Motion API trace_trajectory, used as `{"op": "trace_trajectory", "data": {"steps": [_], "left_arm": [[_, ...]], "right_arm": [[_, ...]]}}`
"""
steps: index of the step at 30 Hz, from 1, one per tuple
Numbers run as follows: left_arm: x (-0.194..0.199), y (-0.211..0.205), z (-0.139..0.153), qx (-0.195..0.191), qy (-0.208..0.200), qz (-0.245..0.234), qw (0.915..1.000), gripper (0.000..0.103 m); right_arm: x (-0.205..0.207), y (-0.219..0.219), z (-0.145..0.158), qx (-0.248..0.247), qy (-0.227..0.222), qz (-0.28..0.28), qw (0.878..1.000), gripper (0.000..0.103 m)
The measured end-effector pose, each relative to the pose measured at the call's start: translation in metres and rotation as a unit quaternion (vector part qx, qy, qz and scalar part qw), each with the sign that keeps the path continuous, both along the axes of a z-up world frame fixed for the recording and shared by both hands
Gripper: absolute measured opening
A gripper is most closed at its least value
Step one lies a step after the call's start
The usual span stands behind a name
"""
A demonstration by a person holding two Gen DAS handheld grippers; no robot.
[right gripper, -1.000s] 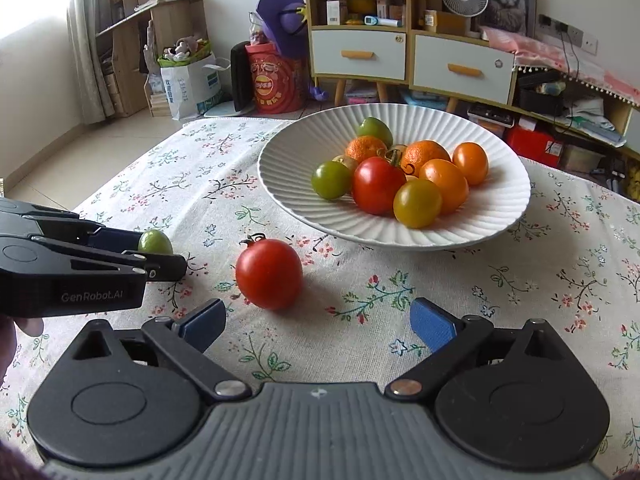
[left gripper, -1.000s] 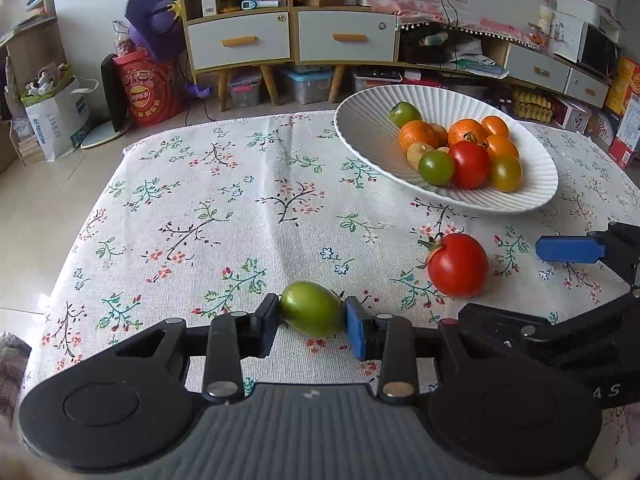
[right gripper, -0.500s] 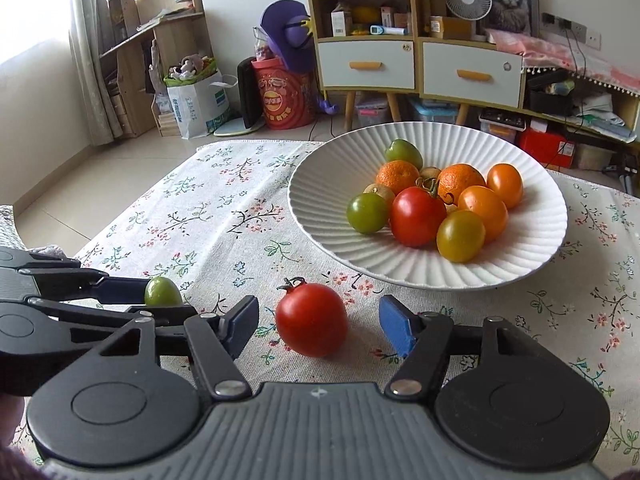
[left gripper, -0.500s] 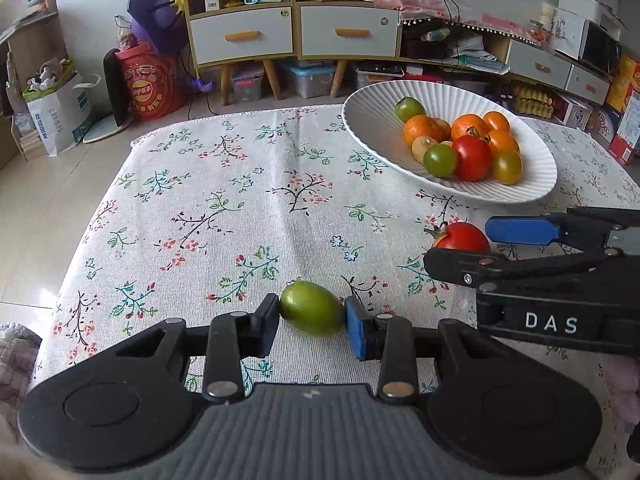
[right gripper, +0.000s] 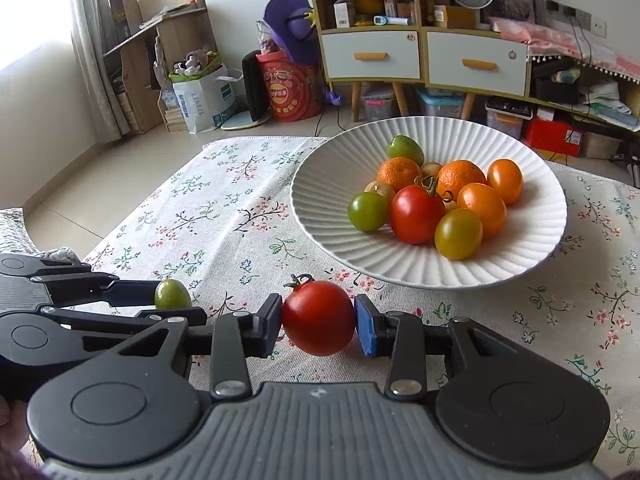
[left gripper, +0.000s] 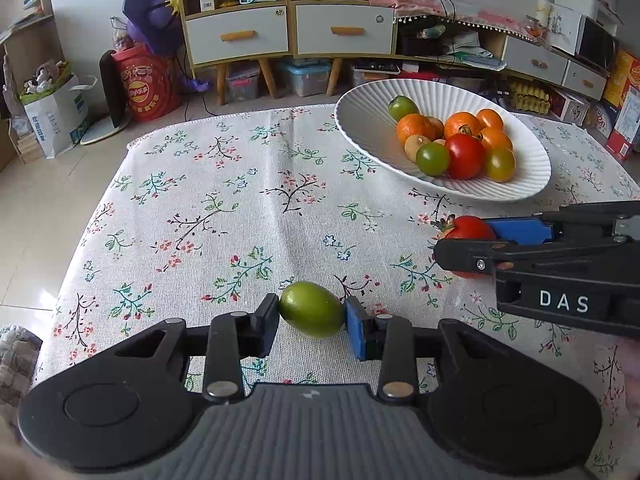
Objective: Organize fruits
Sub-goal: 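Carry the light green and red tomatoes over the white bowl with both tools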
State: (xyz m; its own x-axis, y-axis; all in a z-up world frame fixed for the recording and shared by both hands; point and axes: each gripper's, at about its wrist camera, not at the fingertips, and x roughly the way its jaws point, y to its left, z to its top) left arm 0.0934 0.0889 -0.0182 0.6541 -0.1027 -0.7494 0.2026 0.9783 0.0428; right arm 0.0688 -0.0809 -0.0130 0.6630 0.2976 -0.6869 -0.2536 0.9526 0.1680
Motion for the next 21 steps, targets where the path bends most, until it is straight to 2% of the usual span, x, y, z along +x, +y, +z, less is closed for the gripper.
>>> {"op": "trace_trajectory", "data": {"steps": [11,21], "left_arm": [[-0.002,-0.011,0.013,-0.006,-0.009,-0.012,0.9999,0.025],[0.003,-0.034,0.044,-0.043,-0.039,-0.019,0.9981,0.025]], "right_arm": [[-0.007,-0.012,0.021,0.019,-0.014,0.004,1.0,0.036],[0.003,-0.041,0.038,0.04,-0.034,-0.042,0.998,0.036]]}}
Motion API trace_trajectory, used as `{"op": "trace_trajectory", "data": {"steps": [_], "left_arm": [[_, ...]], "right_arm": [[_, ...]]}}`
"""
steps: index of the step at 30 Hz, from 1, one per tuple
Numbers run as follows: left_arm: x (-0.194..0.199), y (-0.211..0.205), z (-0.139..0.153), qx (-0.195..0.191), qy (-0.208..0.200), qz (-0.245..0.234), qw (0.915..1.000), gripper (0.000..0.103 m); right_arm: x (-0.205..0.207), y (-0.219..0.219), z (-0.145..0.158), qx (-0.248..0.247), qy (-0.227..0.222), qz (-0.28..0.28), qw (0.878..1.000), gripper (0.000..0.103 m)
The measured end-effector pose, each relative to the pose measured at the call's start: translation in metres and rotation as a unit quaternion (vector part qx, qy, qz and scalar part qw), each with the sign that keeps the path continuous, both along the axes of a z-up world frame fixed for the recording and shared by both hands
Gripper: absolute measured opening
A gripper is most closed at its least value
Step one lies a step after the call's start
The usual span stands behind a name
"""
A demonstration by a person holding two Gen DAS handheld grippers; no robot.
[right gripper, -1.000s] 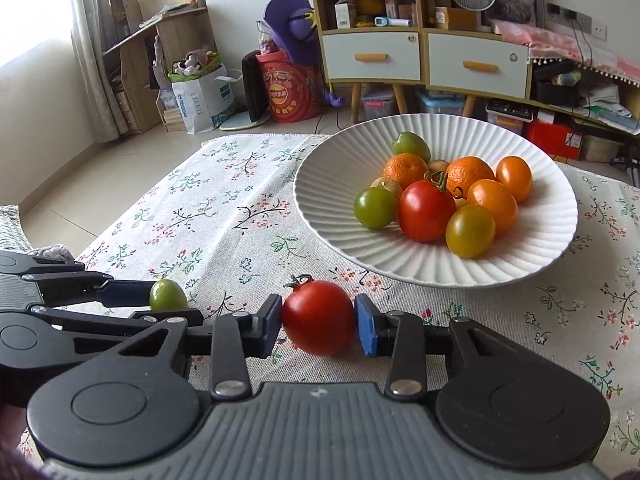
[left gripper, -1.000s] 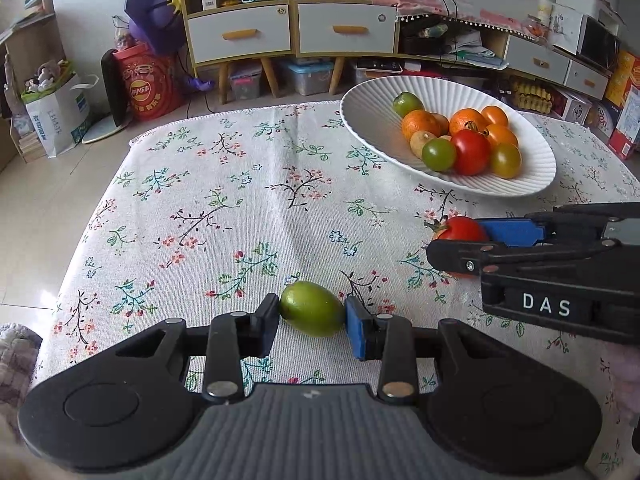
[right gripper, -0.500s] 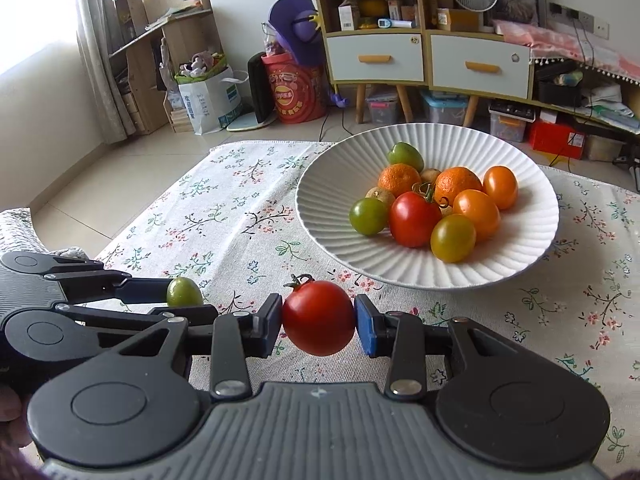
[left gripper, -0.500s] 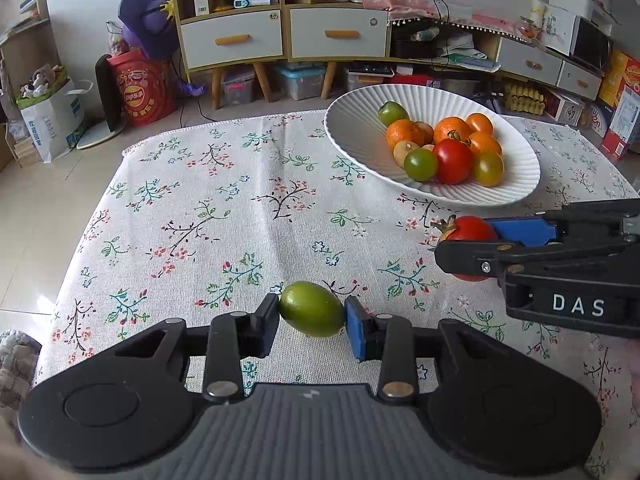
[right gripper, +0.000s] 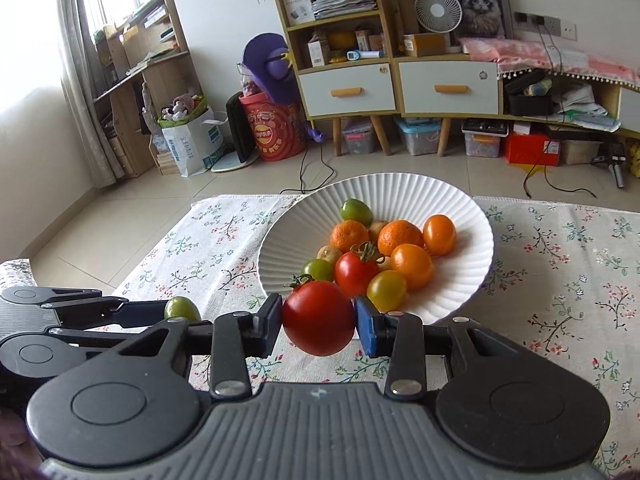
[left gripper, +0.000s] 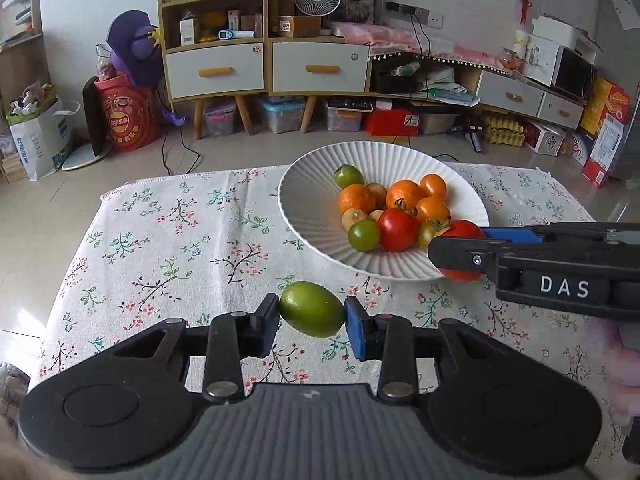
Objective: Organize fruits
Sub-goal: 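Carry the light green and red tomatoes over the white bowl with both tools, then lower both tomatoes into the bowl and open both tools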
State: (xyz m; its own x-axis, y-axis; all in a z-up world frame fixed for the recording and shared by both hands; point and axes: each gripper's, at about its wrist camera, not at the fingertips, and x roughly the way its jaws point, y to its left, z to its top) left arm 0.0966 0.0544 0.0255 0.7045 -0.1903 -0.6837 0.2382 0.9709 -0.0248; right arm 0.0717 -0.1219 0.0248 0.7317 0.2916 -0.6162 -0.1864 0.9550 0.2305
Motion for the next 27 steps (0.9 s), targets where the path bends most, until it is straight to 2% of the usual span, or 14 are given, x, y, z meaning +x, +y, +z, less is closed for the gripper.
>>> {"op": "trace_trajectory", "data": {"steps": [6,11,15,19,27], "left_arm": [[0.008,-0.016,0.011,-0.023,-0.011,-0.001,0.9997,0.025],[0.021,-0.028,0.009,-0.016,-0.018,-0.011,0.9997,0.025],[0.039,-0.028,0.005,-0.022,-0.014,-0.011,0.9996,0.025],[0.058,-0.024,0.002,-0.041,-0.014,-0.012,0.999,0.025],[0.087,-0.032,-0.011,-0.019,-0.019,-0.039,0.9989,0.025]], "right_arm": [[0.011,-0.022,0.005,0.017,-0.007,-0.039,0.999,0.036],[0.021,-0.039,0.005,0.028,-0.005,-0.061,0.998,0.036],[0.03,-0.045,0.005,0.017,-0.013,-0.068,0.997,0.036],[0.048,-0.047,0.006,0.02,-0.02,-0.052,0.998,0.036],[0.077,-0.047,-0.007,0.045,-0.027,-0.024,0.998,0.036]]}}
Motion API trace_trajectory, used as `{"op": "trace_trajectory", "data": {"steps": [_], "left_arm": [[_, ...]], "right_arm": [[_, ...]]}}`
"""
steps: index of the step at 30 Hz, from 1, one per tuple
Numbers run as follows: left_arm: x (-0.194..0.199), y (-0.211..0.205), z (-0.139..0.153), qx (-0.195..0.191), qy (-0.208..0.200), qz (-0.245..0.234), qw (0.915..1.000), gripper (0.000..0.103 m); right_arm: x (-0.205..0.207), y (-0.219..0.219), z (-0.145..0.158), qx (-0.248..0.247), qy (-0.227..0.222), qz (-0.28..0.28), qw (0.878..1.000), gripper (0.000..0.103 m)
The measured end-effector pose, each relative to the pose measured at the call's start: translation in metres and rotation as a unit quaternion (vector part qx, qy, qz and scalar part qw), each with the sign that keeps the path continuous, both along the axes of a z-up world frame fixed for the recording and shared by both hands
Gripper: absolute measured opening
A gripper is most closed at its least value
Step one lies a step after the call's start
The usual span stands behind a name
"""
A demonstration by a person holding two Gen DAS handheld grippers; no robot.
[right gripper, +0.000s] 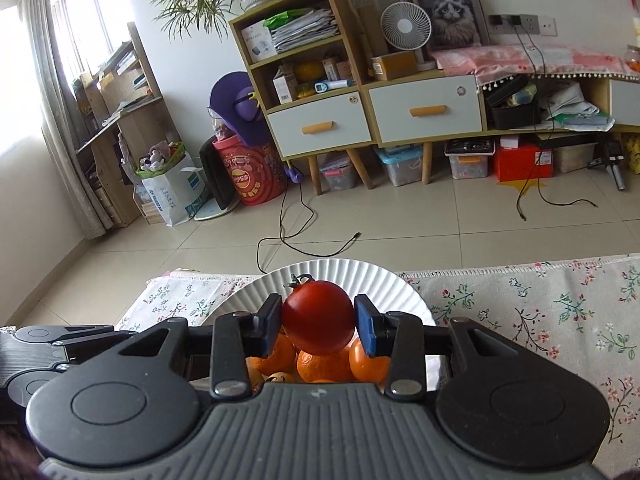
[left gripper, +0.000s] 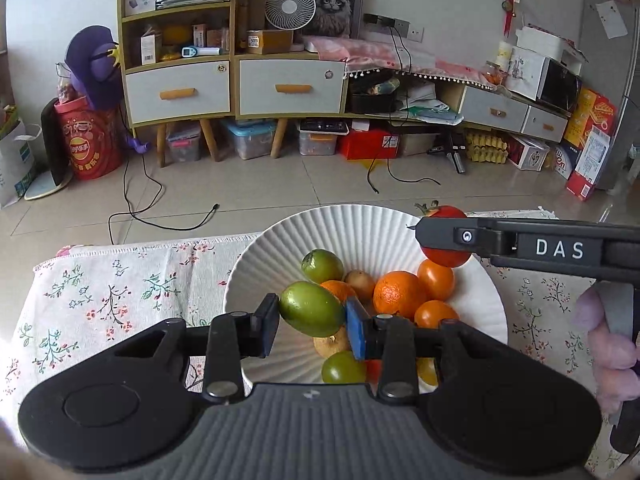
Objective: Organize fruits
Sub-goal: 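Lower both tomatoes into the bowl and open both tools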
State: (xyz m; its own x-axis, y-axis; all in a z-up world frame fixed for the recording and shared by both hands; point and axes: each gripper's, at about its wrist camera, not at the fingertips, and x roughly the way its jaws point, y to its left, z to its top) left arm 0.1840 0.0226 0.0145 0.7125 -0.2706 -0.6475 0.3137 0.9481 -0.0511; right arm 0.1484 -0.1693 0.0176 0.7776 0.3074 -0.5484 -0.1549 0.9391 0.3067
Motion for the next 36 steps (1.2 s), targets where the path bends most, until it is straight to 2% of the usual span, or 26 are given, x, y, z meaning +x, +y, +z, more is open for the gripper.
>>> {"op": "trace_trajectory", "data": {"steps": [8,19,32,36], "left_arm": [[0.015,0.007,-0.014,-0.022,0.011,-0.004,0.9997,0.025],[0.022,0.007,-0.014,-0.037,0.003,-0.024,0.999,0.025],[0.025,0.006,-0.016,-0.037,-0.01,-0.022,0.999,0.027],[0.024,0.006,-0.016,-0.035,-0.011,-0.018,0.9992,0.034]], "right_arm": [[0.017,0.006,-0.013,-0.008,0.01,0.019,1.0,0.036],[0.025,0.01,-0.019,-0.009,0.02,0.028,0.999,0.036],[0.028,0.011,-0.022,-0.011,0.029,0.027,0.999,0.038],[0.028,0.01,-0.019,-0.007,0.028,0.028,0.999,0.04]]}}
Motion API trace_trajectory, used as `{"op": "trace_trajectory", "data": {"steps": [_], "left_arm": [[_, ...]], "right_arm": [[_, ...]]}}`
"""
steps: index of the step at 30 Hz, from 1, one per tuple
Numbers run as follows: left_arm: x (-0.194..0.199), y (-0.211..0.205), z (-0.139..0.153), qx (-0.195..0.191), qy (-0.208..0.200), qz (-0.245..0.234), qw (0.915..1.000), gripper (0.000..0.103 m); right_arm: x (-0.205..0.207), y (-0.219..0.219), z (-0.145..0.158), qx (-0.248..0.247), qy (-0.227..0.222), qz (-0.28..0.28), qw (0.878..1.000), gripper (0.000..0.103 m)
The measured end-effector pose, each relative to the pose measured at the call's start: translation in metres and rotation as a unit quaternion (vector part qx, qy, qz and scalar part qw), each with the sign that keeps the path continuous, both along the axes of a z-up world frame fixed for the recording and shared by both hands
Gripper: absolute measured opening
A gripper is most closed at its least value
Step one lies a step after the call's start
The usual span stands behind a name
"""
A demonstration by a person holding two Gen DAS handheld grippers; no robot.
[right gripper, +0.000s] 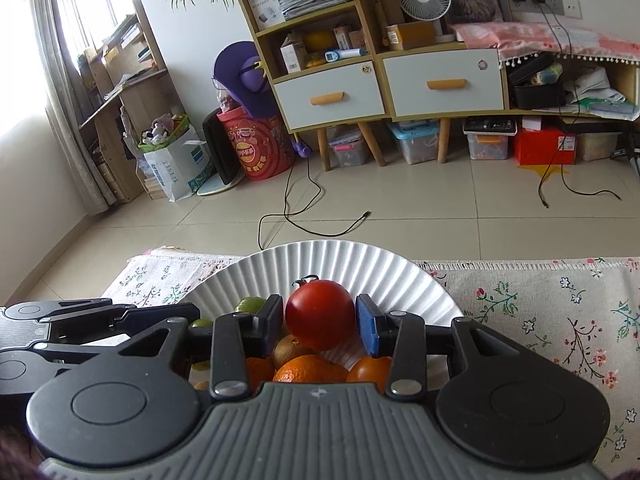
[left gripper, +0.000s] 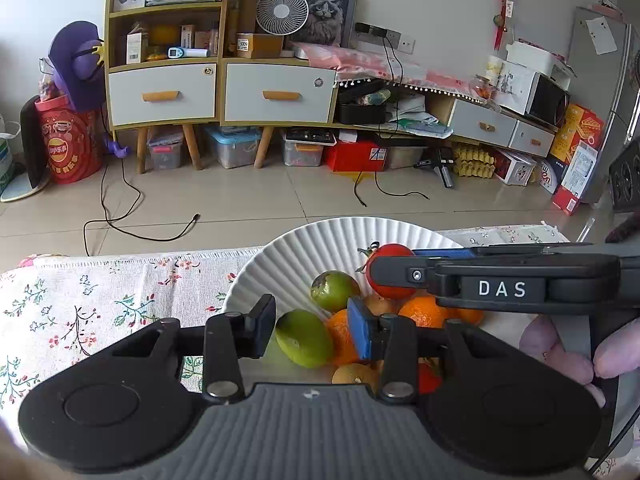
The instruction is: Organize fruits
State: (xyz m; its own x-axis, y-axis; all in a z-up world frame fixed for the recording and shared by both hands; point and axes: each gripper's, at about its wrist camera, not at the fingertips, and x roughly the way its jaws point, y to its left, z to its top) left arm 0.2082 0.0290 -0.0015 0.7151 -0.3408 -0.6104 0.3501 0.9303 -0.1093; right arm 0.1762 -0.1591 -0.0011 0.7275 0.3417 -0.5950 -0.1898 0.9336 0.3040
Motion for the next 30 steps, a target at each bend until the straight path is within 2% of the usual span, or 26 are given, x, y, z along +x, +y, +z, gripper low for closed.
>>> {"op": "trace_trajectory", "data": {"steps": [5,10,12,13,17,23,30], "left_arm": [[-0.003,0.001,0.002,0.009,-0.001,0.003,1.0,0.051],[-0.011,0.001,0.006,0.019,-0.003,0.002,0.9998,0.061],[-0.015,0.002,0.008,0.025,-0.005,0.005,0.9997,0.075],[-0.017,0.003,0.01,0.029,-0.006,0.007,0.9995,0.077],[-0.03,0.005,0.016,0.038,-0.004,0.005,0.9993,0.084],[-0.05,0.008,0.024,0.044,0.007,0.023,0.9988,0.094],[-0.072,0.011,0.03,0.039,0.02,0.045,0.998,0.095]], "right_arm": [[-0.003,-0.002,0.008,-0.004,-0.003,0.002,1.0,0.054],[-0.009,-0.009,0.016,-0.013,-0.007,-0.008,1.0,0.062],[-0.013,-0.013,0.02,-0.017,-0.007,-0.014,1.0,0.066],[-0.015,-0.014,0.022,-0.02,-0.007,-0.016,1.0,0.069],[-0.029,-0.021,0.029,-0.03,-0.006,-0.022,0.999,0.08],[-0.054,-0.028,0.036,-0.047,0.0,-0.031,0.998,0.088],[-0.079,-0.034,0.046,-0.041,0.0,-0.047,0.998,0.096]]}}
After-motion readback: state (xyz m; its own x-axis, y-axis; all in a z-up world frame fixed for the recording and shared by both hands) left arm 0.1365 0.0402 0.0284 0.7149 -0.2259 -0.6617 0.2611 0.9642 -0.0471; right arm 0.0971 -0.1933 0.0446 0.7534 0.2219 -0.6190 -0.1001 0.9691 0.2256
